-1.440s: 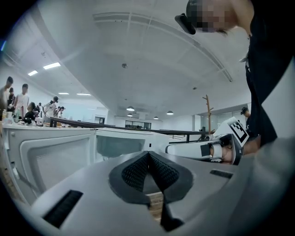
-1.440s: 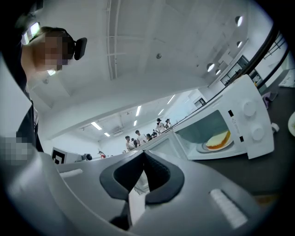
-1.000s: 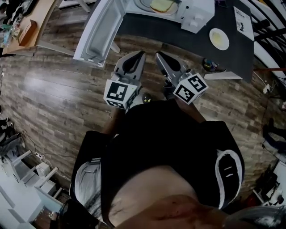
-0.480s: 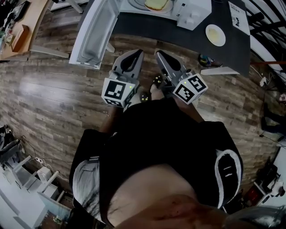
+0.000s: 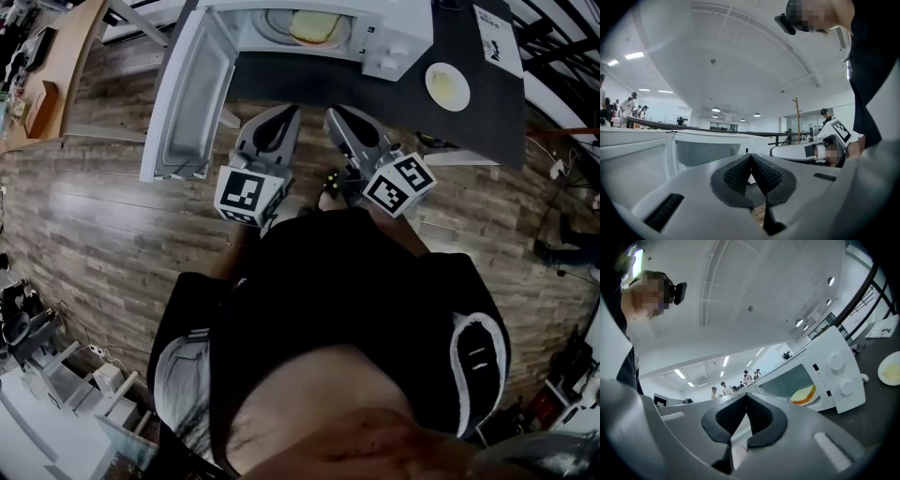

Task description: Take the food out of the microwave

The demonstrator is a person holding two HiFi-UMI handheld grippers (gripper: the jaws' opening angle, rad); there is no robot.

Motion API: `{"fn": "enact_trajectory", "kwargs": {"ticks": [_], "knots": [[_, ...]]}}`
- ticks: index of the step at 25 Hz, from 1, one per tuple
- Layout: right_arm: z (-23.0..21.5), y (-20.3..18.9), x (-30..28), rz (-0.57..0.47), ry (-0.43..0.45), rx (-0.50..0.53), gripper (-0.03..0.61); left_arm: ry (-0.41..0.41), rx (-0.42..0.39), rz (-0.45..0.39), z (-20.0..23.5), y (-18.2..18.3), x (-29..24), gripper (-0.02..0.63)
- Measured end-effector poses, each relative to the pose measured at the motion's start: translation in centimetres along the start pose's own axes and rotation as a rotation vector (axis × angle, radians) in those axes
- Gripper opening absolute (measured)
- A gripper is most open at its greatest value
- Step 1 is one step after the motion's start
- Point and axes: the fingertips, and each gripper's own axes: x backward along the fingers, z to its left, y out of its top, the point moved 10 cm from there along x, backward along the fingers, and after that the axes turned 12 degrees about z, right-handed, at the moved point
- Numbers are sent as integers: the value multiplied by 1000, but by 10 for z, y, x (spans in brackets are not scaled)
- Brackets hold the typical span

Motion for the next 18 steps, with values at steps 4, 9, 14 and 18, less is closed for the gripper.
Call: {"fn": "enact_trajectory", "kwargs": {"ticks": [4, 9, 14, 18], "knots": [[-22, 12, -5, -9, -21, 0, 1, -27, 1, 13, 6, 4, -27, 8], [-51, 23, -10, -18, -53, -15, 2, -49, -1, 29, 16, 9, -59, 8], [-72, 29, -13, -31, -57, -52, 1, -65, -10, 48, 22, 15, -85, 8], [-84, 31, -16, -35, -55, -64, 0, -73, -30, 55, 24, 20, -101, 8]]}}
